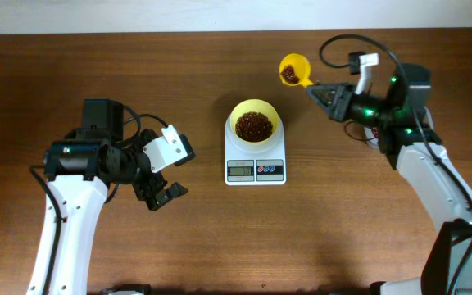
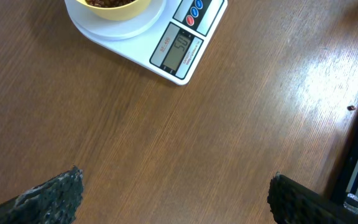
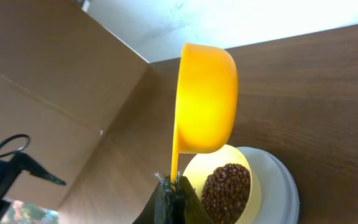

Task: Scoop item into bowl and weigh 50g on scale
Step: 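Move the scoop away from the bowl and lower it toward the table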

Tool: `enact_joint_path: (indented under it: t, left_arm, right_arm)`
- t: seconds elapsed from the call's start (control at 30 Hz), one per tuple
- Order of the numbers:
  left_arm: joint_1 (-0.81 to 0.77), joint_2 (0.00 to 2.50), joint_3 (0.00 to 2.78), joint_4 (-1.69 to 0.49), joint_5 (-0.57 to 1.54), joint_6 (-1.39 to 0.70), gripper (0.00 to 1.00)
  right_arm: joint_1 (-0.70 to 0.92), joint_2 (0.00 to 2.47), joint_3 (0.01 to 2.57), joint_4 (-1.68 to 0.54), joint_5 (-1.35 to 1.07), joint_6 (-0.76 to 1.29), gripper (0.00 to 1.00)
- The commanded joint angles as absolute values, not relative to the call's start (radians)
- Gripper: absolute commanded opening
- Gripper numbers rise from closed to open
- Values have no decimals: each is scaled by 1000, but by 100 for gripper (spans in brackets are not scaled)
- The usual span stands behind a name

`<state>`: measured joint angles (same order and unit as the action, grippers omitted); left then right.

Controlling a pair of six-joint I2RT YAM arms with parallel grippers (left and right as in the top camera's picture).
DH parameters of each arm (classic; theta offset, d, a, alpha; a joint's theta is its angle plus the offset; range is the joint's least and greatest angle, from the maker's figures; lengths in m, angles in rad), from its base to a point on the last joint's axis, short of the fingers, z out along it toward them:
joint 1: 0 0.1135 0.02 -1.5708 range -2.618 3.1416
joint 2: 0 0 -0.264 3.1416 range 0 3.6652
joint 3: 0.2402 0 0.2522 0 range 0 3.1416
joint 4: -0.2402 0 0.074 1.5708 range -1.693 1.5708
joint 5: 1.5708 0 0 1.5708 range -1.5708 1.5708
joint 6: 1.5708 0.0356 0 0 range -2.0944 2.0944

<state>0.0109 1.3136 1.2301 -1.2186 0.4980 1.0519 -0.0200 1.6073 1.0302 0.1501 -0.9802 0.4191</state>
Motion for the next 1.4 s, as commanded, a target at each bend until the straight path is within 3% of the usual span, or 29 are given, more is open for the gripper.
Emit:
enact_joint_path:
  t: [0.0,0.27,0.43,0.57,0.63,0.77,0.93,1.17,1.27,1.37]
  left_arm:
    - [16,1309,1228,-1220,516,1061,99]
    - [16,1309,1228,-1220,516,1061,99]
    - [16,1309,1228,-1220,516,1061,99]
    - [16,1309,1228,-1220,516,1061,99]
    - [16,1309,1228,-1220,516,1061,99]
    - [16,1309,1228,-1220,516,1061,99]
    - [16,1309,1228,-1220,516,1061,99]
    - [16,1309,1228,-1220,516,1061,99]
    - [16,1309,1228,-1220,516,1061,99]
    - [16,1309,1228,-1220,516,1061,99]
  right_arm:
    - [-128,1596,1040,153,-1112,428,4]
    - [-453,1596,1039,-13,-1181,397,4]
    - [-548,1596,1038,-364,-1181,-12,4]
    - [-643,1596,1038,-443,-1141,-270,4]
    - [-654,1596,1038,-446,-960,-347,4]
    - [-623,1584,1038,-458,-718,-442,4]
    - [-495,1438,1038,-465,-266,-491,4]
    - [-281,1379,1038,-475,113,-521,4]
    - [-218,1318,1039,-477,38,-421,4]
    - [-197,1189,1038,-496,-297,-143,4]
